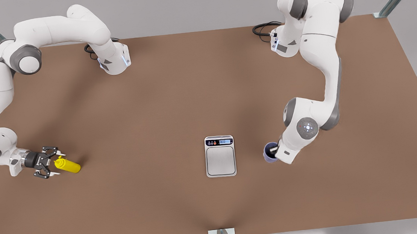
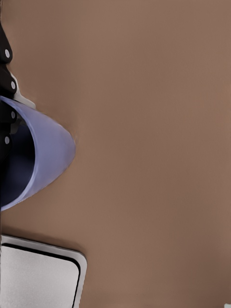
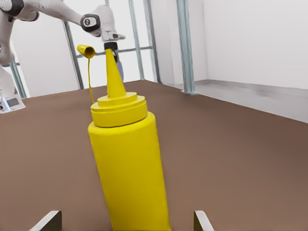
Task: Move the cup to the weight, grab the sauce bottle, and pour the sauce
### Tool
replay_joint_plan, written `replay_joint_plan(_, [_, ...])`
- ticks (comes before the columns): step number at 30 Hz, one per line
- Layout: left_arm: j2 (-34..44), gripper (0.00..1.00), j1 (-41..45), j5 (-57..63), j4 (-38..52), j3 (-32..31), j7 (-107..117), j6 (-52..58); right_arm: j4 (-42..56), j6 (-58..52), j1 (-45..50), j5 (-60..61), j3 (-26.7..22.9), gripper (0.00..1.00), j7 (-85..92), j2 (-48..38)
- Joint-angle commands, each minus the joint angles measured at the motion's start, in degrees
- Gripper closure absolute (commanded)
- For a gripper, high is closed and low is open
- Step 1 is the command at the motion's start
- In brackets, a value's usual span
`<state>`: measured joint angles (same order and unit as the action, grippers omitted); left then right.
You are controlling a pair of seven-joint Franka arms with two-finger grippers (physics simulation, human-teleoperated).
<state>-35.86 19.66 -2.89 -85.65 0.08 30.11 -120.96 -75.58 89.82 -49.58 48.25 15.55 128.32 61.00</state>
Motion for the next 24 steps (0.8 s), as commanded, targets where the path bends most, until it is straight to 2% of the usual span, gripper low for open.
replay_joint_plan(1, [-0.3, 0.79, 0.2, -6.2, 0.5, 0.0, 0.7, -0.1, 0.0, 0.0, 0.1, 0.0, 0.0, 0.00, 0.0, 0.1])
replay_joint_plan(5, [-4.9, 0.79, 5.3, -9.2, 7.9, -0.1, 9.4, -0.5, 0.1, 0.3, 1.3, 0.9, 0.0, 0.00, 0.0, 1.0])
replay_joint_plan(9, [-5.4, 0.79, 6.6, -9.9, 8.3, -2.3, 11.0, -0.5, 0.1, 1.1, 1.9, 1.7, -0.1, 0.00, 0.0, 1.8])
replay_joint_plan(11, [-8.2, 0.79, 7.8, -10.0, 11.5, -3.2, 12.4, -1.0, 0.1, 1.2, 2.2, 1.6, -0.1, 0.00, -0.1, 1.8])
replay_joint_plan(12, [-10.0, 0.79, 7.8, -10.0, 14.1, -4.1, 12.6, -1.0, 0.2, 1.3, 2.6, 1.6, -0.1, 0.10, -0.1, 1.7])
replay_joint_plan(17, [-12.0, 0.79, 8.2, -9.9, 14.8, -5.3, 13.0, -5.0, 0.3, 1.7, 4.1, 1.6, -0.1, 0.15, -0.2, 1.6])
replay_joint_plan(21, [-12.0, 0.79, 8.2, -9.9, 14.7, -5.3, 13.0, -4.9, 0.4, 1.8, 5.0, 1.3, -0.1, 0.34, -0.3, 1.4])
replay_joint_plan(22, [-12.0, 0.67, 8.1, -9.9, 14.7, -5.3, 12.9, -4.9, 0.4, 1.8, 5.3, 1.3, -0.1, 0.35, -0.8, 1.4])
replay_joint_plan(24, [-12.3, 0.22, 8.2, -9.9, 14.6, -5.3, 12.9, -4.9, 0.4, 1.8, 5.5, 1.4, -0.1, 0.43, -1.0, 1.3])
